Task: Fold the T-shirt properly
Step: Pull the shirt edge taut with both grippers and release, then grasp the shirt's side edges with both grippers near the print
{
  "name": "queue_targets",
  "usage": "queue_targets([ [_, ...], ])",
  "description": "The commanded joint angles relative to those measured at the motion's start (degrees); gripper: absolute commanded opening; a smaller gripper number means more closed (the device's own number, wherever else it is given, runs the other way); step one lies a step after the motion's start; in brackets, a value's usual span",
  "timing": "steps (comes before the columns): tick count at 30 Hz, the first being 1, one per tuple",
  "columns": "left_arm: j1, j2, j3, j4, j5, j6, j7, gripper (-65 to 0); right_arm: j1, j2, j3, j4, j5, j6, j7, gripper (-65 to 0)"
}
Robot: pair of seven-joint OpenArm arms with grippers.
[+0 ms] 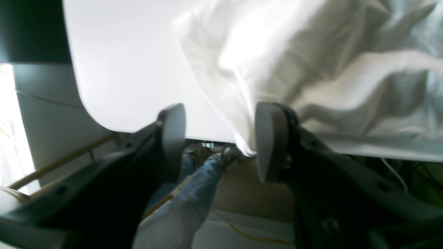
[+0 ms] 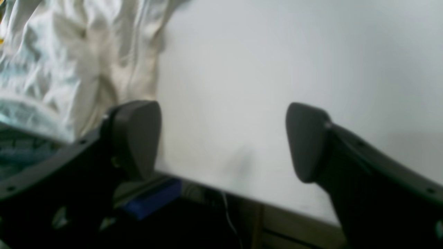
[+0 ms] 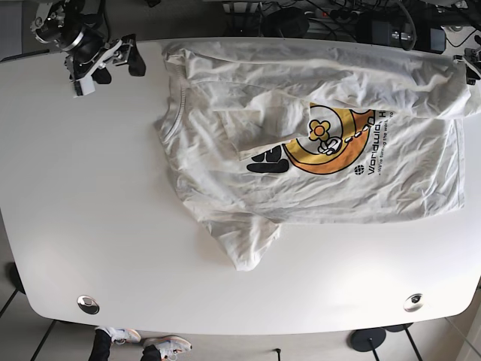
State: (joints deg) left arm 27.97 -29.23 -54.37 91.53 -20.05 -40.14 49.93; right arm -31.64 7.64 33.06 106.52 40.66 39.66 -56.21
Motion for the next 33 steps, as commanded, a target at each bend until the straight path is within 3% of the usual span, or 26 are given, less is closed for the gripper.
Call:
queue_targets([
  [1, 0.3, -2.7, -2.6, 1.0, -0.4, 0.1, -0.7, -31.4, -1.2, 0.4, -1.9, 0.9, 0.9, 0.34, 1.0, -8.2],
  [9, -2.3, -5.0, -4.0, 0.9, -0.1, 0.1, -0.8, -31.8, -2.3, 0.4, -11.4, -1.4, 0.8, 0.34, 1.3, -10.5],
  [12, -2.3, -4.7, -4.0, 0.9, -0.1, 0.1, -0.8, -31.8, -2.1, 0.4, -12.7, -4.3, 0.8, 0.34, 1.4, -25.4],
  [14, -2.3, -4.7, -4.0, 0.6, -0.1, 0.1, -0.8, -31.8, -1.2, 0.4, -12.9, -5.6, 0.8, 0.34, 1.4, -39.0],
  [15, -2.4, -4.7, -4.0, 0.6, -0.1, 0.1, -0.8, -31.8, -0.9, 0.5, -12.9, -6.6, 0.6, 0.34, 1.4, -49.9],
  [17, -2.4, -4.7, -4.0, 0.5, -0.1, 0.1, -0.8, -31.8, -0.1, 0.8, -12.7, -7.3, 0.6, 0.34, 1.4, -62.5],
  [22, -2.4, -4.6, -2.6, 0.5, -0.1, 0.1, -0.8, -31.8, 1.0, 1.2, -6.6, -6.9, 0.5, 0.34, 1.1, -63.1],
  [26, -2.3, -3.1, 0.6, 0.8, -0.1, 0.1, -0.8, -31.8, 1.8, 6.0, -2.9, -7.2, 0.9, 0.34, 1.0, -63.1],
  [29, -2.5, -0.6, 1.1, 0.9, -0.1, 0.1, -0.8, -31.8, 1.9, 7.5, -0.8, -7.2, 0.9, 0.34, 1.0, -62.9],
  [31, -3.0, 1.2, 1.4, 1.0, -0.1, 0.1, -0.8, -31.8, 1.9, 7.5, -0.5, -7.2, 0.9, 0.34, 1.0, -59.9],
  [33, -5.4, 2.5, 4.0, 0.9, 0.0, 0.1, -0.8, -31.8, 1.9, 7.2, -0.4, -6.9, 0.9, 0.34, 1.0, -52.2],
])
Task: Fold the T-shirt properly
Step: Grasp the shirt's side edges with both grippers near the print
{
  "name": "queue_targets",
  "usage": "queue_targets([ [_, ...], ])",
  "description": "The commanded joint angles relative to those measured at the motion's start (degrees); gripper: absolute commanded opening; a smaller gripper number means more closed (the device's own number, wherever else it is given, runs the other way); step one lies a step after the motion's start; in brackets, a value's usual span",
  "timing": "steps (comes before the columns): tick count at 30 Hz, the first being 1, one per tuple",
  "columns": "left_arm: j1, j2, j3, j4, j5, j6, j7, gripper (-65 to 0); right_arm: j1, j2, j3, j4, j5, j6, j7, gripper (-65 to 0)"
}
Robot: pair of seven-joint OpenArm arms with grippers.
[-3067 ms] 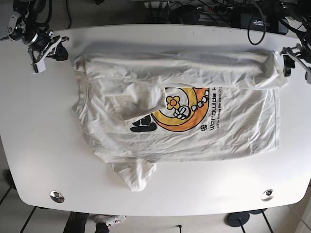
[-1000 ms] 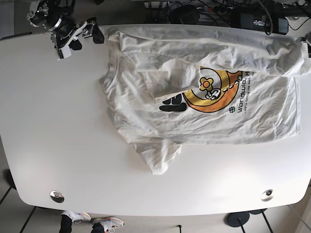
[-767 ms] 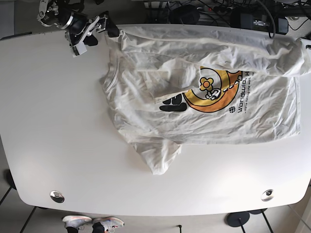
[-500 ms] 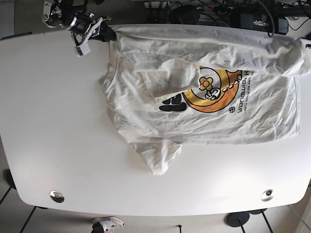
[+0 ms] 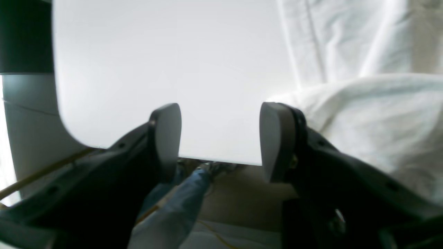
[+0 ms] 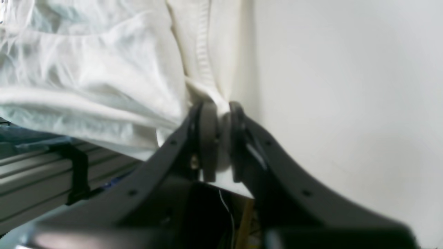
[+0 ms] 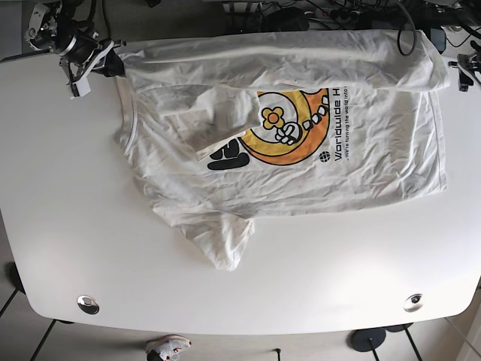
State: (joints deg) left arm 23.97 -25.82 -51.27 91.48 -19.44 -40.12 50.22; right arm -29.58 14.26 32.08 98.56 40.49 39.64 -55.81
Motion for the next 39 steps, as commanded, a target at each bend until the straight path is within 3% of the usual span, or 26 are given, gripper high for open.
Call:
queue_targets([
  [1, -2.2, -0.4, 2.6, 0.8, -0.6, 0.1, -1.1, -31.8, -0.2, 0.4, 0.6, 1.2, 1.0, 0.36, 0.6, -47.1],
  [4, -4.6, 0.5, 7.4, 0.8, -0.6, 0.1, -1.1, -31.8, -0.2, 0.3, 0.6, 4.4, 1.1, 0.36, 1.0, -27.3],
  [7, -7.7, 2.6, 7.8, 0.6, -0.6, 0.1, -2.2, -31.8, 1.8, 0.2, 0.6, 8.7, 1.0, 0.36, 0.9, -17.4],
  [11, -8.4, 4.9, 7.9, 0.5, -0.6, 0.1, -9.1, -31.8, 8.9, 0.2, 0.0, 7.2, -0.9, 0.36, 0.6, -17.0],
  [16, -11.7, 4.0, 13.8, -4.4, -0.6, 11.7, -17.6, -31.2, 24.7, 0.3, -5.0, -2.6, -12.0, 0.36, 0.7, -17.0],
  [19, -15.7, 2.7, 15.9, -11.0, -0.6, 13.3, -17.7, -31.7, 31.2, 0.3, -7.9, -8.4, -16.2, 0.36, 1.0, -17.1],
  [21, -17.8, 2.6, 16.8, -13.9, -0.6, 13.3, -17.8, -31.7, 33.2, 0.2, -8.8, -9.8, -16.3, 0.36, 1.0, -21.7],
  [24, -21.4, 2.7, 19.4, -17.0, 4.8, 13.2, -17.9, -31.8, 34.7, 0.0, -14.0, -10.0, -16.3, 0.36, 1.2, -45.3],
  [26, -24.3, 3.0, 20.9, -18.5, 8.4, 13.2, -17.9, -31.9, 35.2, -1.8, -15.9, -10.5, -16.7, 0.36, 1.6, -54.5],
  [29, -25.9, 3.0, 23.1, -21.0, 8.9, 13.2, -18.8, -31.9, 35.3, -2.4, -16.1, -15.3, -16.8, 0.36, 4.1, -54.1],
  [33, -27.6, 2.7, 29.8, -27.9, 9.1, 13.2, -25.5, -31.9, 35.3, -1.9, -16.1, -25.2, -16.8, 0.36, 10.9, -54.1],
  [39, -36.3, 2.1, 35.5, -38.8, 10.3, 13.2, -26.8, -31.9, 35.8, 2.9, -15.9, -32.6, -16.7, 0.36, 16.5, -54.1],
])
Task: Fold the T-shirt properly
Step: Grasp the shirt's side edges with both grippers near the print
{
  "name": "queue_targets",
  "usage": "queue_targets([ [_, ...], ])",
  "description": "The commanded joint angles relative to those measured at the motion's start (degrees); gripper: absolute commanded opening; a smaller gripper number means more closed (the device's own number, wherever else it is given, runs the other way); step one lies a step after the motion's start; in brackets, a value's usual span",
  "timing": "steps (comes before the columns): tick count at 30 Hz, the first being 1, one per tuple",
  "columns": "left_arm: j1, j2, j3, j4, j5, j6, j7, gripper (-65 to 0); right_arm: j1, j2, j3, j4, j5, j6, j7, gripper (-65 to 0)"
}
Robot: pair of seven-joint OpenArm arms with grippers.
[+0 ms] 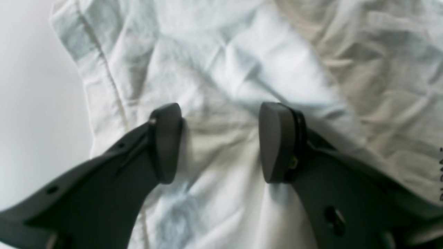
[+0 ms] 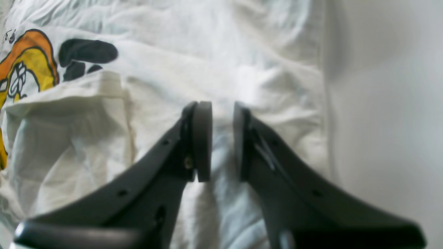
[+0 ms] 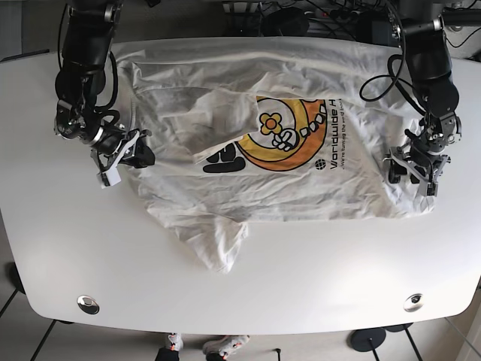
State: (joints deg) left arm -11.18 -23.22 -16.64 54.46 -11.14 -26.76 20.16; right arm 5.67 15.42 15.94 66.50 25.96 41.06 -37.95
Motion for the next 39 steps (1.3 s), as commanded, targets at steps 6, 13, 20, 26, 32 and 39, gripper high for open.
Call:
queue_targets([
  [6, -5.6, -0.3, 6.8, -3.4, 5.2, -0.2, 3.2, -31.9, 3.4, 5.5, 0.5, -6.0, -1.8, -1.06, 2.1, -54.1],
  [13, -7.2, -0.4, 6.8, 4.5, 4.9, -0.3, 3.6, -31.4, 1.8, 5.2, 0.6, 6.1, -1.6, -1.06, -0.8, -54.2],
  [20, -2.0, -0.3, 4.4, 14.3, 4.9, -0.3, 3.8, -31.0, 8.5, 4.0, 0.5, 2.8, -2.2, -1.06, -0.9, -34.1],
  [26, -1.3, 0.0, -1.3, 15.0, 3.2, -0.3, 8.8, -31.0, 21.6, 4.8, 0.1, -15.2, -2.2, -1.06, 3.9, -16.3],
  [32, -1.3, -0.3, -9.9, 14.9, -8.6, -0.3, 17.2, -28.9, 31.6, 4.8, -1.4, -36.5, -4.1, -1.06, 13.7, -16.3],
  [39, -1.9, -0.5, -20.9, 14.8, -14.8, 0.2, 22.5, -18.9, 29.4, 2.4, -4.0, -37.2, -9.1, -1.06, 16.9, -17.6],
])
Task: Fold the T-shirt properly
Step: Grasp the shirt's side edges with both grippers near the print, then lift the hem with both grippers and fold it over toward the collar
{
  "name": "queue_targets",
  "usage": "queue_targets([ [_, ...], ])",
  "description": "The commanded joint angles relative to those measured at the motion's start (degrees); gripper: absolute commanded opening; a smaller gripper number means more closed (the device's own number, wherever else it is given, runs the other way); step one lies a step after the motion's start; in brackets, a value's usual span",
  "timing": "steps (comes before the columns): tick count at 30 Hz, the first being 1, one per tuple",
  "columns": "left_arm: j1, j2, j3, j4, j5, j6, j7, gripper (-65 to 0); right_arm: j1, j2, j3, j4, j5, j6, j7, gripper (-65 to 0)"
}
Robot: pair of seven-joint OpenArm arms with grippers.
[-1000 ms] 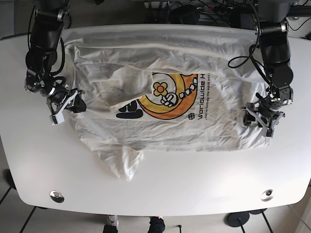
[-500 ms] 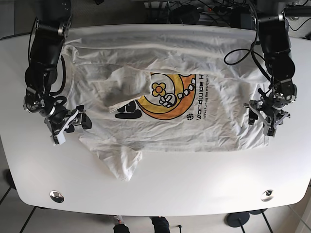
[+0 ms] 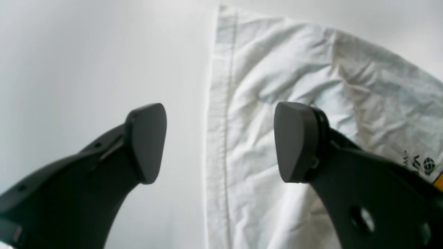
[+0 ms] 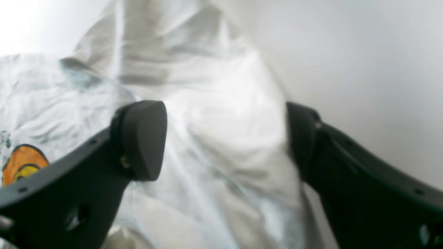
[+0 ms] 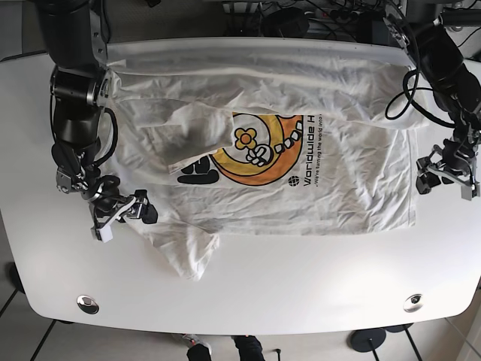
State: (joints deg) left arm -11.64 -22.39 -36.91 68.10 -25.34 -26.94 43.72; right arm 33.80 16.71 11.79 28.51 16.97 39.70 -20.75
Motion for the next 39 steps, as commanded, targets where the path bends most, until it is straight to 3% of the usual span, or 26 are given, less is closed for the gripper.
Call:
queue_targets([
  [1, -2.0, -1.9, -1.0, 0.9, 0.6, 0.3, -1.1, -18.5, 1.1, 1.1, 0.1, 0.8, -0.1, 0.3, -0.3, -20.6],
  [5, -9.2, -2.9, -0.2, -6.9, 8.2, 0.3, -1.4, -18.5, 1.1, 1.0, 0.1, 0.8, -0.1, 0.3, -0.1, -53.9],
  [6, -11.2, -2.9, -0.2, -9.5, 9.7, 0.3, -2.5, -18.5, 1.1, 1.0, 0.1, 0.8, -0.1, 0.3, -0.1, -60.6],
  [7, -13.1, -2.9, -0.1, -12.7, 11.3, 0.3, -4.6, -18.5, 1.1, 1.0, 0.1, 0.8, -0.1, 0.3, -0.1, -62.5],
  [11, -21.4, -4.6, 3.8, -28.4, 16.9, 0.0, -12.9, -18.5, 1.3, 1.0, 0.1, 0.8, -0.1, 0.3, -0.1, -62.1],
  [16, -25.9, -5.5, 11.9, -40.3, 13.3, 0.0, -17.6, -18.5, 1.1, 1.0, 0.6, 0.9, 0.0, 0.3, -0.1, -62.1],
  [21, -26.1, -3.2, 19.8, -41.1, 8.3, 0.1, -17.6, -18.5, 1.1, 0.4, 3.4, 0.9, -0.1, 0.3, -0.1, -62.1],
  [25, -25.7, -2.0, 23.0, -41.2, 7.9, 0.3, -17.6, -19.3, 1.1, 0.4, 3.3, 0.9, -0.2, 0.3, -0.1, -62.1],
  [27, -25.0, -1.4, 23.1, -41.3, 8.0, 0.3, -17.7, -26.9, 1.1, 0.5, 3.3, 1.0, -0.3, 0.3, -0.1, -62.1],
  [29, -24.9, -1.1, 23.1, -41.1, 8.1, 0.3, -17.9, -47.9, 1.1, 0.6, 3.1, 1.0, -0.4, 0.3, -0.1, -62.3],
  [30, -24.9, -1.1, 23.1, -41.0, 8.1, 0.1, -17.9, -63.7, 1.1, 0.7, 3.1, 1.0, -0.5, 0.3, -0.1, -62.3],
  [33, -25.2, -1.1, 23.1, -39.3, 8.0, 0.0, -17.9, -65.0, 0.0, 0.7, 3.1, 4.3, -0.5, 0.3, -0.3, -63.1],
  [36, -23.7, -1.1, 22.8, -27.6, 7.7, -0.1, -16.8, -65.0, -1.7, 0.3, 3.4, 12.3, -0.5, 0.3, -2.6, -63.1],
  [39, -19.0, -0.9, 22.5, -15.0, 7.6, -0.1, -10.1, -65.0, -4.5, 0.7, 3.5, 21.1, 0.0, 0.3, -6.3, -63.3],
])
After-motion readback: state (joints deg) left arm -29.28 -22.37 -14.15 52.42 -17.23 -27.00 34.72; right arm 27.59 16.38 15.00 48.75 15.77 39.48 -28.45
